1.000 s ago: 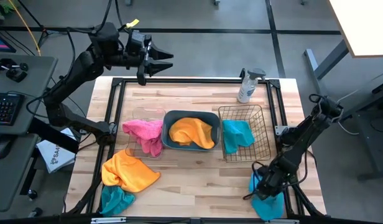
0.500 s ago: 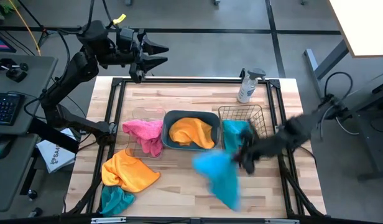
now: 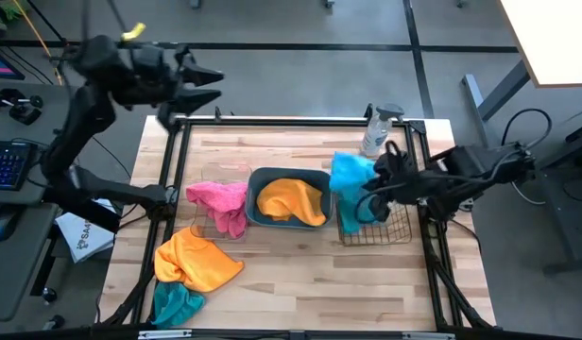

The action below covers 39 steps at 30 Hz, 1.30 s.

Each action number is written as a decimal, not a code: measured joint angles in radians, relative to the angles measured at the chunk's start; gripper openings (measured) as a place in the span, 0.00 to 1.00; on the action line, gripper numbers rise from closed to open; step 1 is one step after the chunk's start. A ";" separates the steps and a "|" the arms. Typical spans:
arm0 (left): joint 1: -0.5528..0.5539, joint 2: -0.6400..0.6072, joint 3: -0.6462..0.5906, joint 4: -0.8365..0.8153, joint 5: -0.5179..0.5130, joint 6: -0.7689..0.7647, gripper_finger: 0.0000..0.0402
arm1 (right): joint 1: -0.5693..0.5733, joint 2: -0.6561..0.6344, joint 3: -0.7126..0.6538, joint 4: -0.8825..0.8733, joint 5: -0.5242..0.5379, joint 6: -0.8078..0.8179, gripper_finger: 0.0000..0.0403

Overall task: Sort microfiber towel by color & place in baskets
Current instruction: Put the right blue microfiber cloth into the wire basket, then put the yellow microfiber cloth into the blue bin

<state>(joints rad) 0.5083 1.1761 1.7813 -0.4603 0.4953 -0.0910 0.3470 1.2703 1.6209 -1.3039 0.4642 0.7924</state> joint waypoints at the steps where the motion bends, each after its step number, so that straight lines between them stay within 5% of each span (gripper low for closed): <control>1: 0.000 -0.016 0.000 0.000 0.000 0.000 0.43 | -0.006 -0.004 -0.034 0.007 -0.003 -0.001 0.00; 7: 0.000 -0.093 0.000 0.001 0.000 -0.001 0.43 | -0.051 -0.096 -0.330 0.039 -0.074 0.052 0.00; 12: -0.009 -0.134 -0.037 0.004 -0.008 -0.009 0.43 | -0.080 -0.294 -0.592 0.069 -0.130 0.229 0.00; 17: -0.027 -0.144 -0.088 0.021 -0.012 -0.047 0.43 | -0.107 -0.481 -0.799 0.342 -0.156 0.335 0.00; 22: -0.051 -0.136 -0.132 0.023 -0.023 -0.089 0.43 | -0.134 -0.518 -0.936 0.553 -0.183 0.375 0.01; 26: -0.070 -0.132 -0.134 0.010 -0.027 -0.100 0.43 | -0.167 -0.483 -0.944 0.476 -0.288 0.413 0.11; 32: -0.087 -0.137 -0.134 0.010 -0.027 -0.106 0.43 | -0.194 -0.432 -0.816 0.386 -0.303 0.273 0.41; 39: -0.124 -0.118 -0.133 -0.167 0.049 -0.248 0.43 | -0.246 -0.390 -0.588 0.387 -0.121 0.080 0.70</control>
<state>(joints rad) 0.3844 1.0580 1.6482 -0.6270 0.5443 -0.3392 0.1013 0.8798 1.0329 -0.9166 0.3427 0.8729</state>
